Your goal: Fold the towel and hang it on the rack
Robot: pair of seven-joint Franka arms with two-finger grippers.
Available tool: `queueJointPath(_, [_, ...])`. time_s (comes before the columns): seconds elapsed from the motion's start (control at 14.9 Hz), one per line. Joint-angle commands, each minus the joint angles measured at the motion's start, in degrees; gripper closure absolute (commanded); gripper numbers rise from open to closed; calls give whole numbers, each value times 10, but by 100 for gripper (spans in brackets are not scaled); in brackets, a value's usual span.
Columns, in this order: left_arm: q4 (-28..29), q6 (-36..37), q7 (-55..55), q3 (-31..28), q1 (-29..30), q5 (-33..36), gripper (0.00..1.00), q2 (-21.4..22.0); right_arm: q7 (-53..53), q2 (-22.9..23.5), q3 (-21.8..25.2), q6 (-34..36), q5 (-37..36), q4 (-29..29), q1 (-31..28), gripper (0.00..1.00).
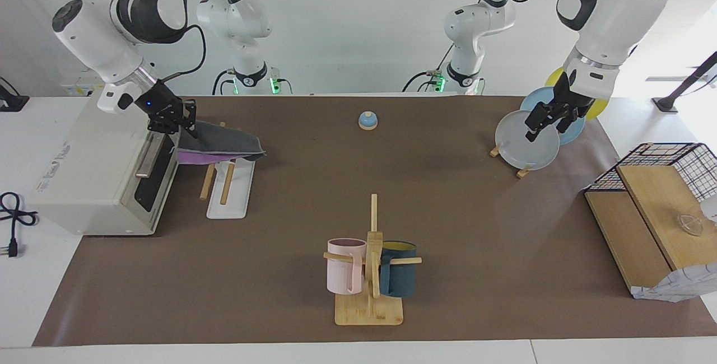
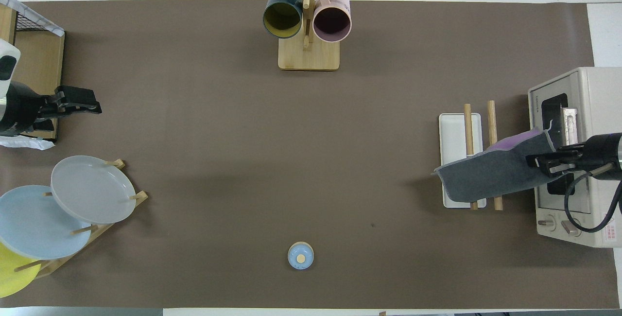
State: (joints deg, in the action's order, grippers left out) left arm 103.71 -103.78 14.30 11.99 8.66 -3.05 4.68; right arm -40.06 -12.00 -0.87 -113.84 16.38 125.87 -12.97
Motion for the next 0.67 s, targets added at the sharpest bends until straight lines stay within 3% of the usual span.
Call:
queueJointPath(0.0, [-64,66,-55,-92,-104,31,0,-35,-28,5,-2,-38,-33,3,12,100])
queueJointPath(0.13, [-76,111,-114,-145,-162,50,0,-39,-28,6,-2,-39,-39,4,13,100])
queueJointPath(0.27, [-74,125,-133,-145,-160,49,0,-49,-27,5,-2,-40,-48,5,13,100])
queueJointPath(0.6, [-87,75,-130,-132,-147,41,0,-87,-27,7,-4,-61,-91,4,15,100])
